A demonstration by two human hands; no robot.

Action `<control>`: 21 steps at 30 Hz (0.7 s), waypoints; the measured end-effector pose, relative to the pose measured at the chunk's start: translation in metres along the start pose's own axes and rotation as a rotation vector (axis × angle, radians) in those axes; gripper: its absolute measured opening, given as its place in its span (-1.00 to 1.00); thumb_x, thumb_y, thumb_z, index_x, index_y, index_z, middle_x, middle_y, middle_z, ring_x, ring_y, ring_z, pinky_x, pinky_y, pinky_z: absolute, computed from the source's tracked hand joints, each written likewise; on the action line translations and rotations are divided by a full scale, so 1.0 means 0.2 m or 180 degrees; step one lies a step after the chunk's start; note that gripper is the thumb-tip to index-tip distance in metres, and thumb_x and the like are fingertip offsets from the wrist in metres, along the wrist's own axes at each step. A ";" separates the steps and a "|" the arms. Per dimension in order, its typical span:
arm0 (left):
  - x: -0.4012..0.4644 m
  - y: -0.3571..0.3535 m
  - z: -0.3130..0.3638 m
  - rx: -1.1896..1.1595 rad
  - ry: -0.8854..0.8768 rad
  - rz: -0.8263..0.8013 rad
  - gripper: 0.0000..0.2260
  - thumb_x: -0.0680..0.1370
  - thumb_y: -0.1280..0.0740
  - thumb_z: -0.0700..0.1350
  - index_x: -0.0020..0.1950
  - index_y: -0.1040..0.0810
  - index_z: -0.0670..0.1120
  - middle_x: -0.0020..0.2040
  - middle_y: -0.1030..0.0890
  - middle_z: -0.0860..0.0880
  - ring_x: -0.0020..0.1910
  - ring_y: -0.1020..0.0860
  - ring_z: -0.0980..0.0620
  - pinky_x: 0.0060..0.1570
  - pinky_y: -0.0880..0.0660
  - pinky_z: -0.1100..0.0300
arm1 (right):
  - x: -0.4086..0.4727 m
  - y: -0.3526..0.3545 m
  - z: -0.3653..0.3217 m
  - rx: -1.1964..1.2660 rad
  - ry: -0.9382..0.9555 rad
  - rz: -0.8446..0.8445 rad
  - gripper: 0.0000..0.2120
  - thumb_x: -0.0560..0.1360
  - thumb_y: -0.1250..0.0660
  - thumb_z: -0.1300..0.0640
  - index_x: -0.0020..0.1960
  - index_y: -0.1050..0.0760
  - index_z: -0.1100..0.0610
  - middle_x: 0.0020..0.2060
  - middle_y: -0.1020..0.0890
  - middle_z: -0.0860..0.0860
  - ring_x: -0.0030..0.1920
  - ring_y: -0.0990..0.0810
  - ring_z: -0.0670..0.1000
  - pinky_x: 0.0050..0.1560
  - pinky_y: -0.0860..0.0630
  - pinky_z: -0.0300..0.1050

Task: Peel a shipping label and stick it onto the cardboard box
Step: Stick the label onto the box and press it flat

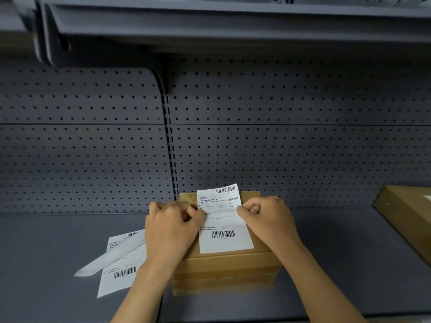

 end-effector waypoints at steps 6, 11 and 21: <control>0.01 0.00 0.00 0.0034 -0.0025 -0.0001 -0.70 0.45 -0.40 0.21 -0.40 -0.55 0.09 -0.38 -0.56 0.19 0.02 -0.31 -0.03 0.06 -0.39 0.05 | 0.00 -0.01 0.00 -0.0050 0.0010 -0.0003 -0.73 0.41 -0.37 -0.05 -0.41 -0.56 0.04 -0.63 -0.49 -0.14 -0.30 -0.50 0.01 -0.06 -0.58 -0.06; 0.01 0.01 0.02 0.0241 -0.0165 0.0031 -0.71 0.45 -0.39 0.22 -0.36 -0.55 0.08 -0.38 -0.49 0.23 0.02 -0.29 0.00 0.01 -0.28 0.11 | 0.00 0.00 -0.01 -0.0027 0.0020 0.0038 -0.76 0.42 -0.40 -0.05 -0.38 -0.62 0.01 -0.60 -0.57 -0.08 -0.32 -0.58 -0.04 0.10 -0.50 -0.14; 0.02 -0.01 0.00 0.0612 -0.0452 0.0176 -0.58 0.46 -0.41 0.23 -0.46 -0.37 0.05 -0.46 -0.43 0.17 -0.04 -0.36 0.00 -0.07 -0.27 0.11 | -0.01 0.02 -0.02 -0.0503 0.0234 0.0268 -0.84 0.41 -0.38 -0.05 -0.29 -0.52 0.00 -0.52 -0.56 -0.10 -0.30 -0.58 -0.05 -0.26 -0.63 -0.02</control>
Point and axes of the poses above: each hand's wrist, its own x-axis towards the middle knuckle, its own y-axis out of the back of the hand, z = x × y, the point moved 3 cm from there along x, towards the middle knuckle
